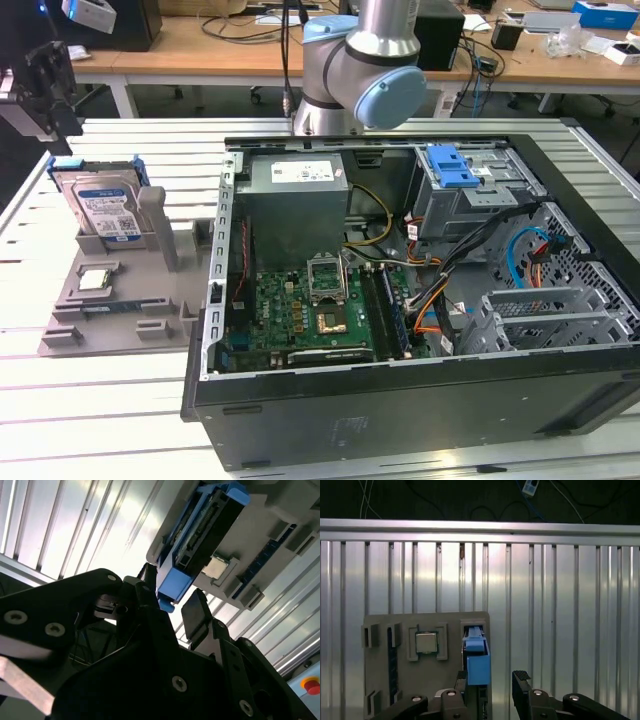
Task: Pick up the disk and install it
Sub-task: 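Pick up the disk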
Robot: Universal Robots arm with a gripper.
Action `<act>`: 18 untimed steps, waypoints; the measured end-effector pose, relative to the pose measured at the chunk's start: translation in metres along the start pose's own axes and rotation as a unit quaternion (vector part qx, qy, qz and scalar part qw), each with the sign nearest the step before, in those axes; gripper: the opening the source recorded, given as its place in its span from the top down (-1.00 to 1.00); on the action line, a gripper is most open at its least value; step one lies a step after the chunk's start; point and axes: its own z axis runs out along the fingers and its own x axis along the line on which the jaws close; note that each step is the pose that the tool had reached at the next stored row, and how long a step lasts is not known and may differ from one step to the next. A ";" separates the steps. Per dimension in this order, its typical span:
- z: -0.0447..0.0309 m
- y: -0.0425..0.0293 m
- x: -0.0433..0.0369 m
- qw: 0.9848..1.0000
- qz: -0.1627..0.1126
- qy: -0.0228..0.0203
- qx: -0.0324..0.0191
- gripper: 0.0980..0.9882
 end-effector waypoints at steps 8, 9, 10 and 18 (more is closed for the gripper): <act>0.0128 -0.0003 0.0123 1.000 0.000 0.001 0.000 0.15; 0.0152 -0.0006 0.0124 1.000 0.000 0.002 0.000 0.15; 0.0169 -0.0009 0.0125 1.000 0.000 0.002 0.000 0.15; 0.0345 -0.0061 0.0108 1.000 -0.004 0.008 0.000 0.15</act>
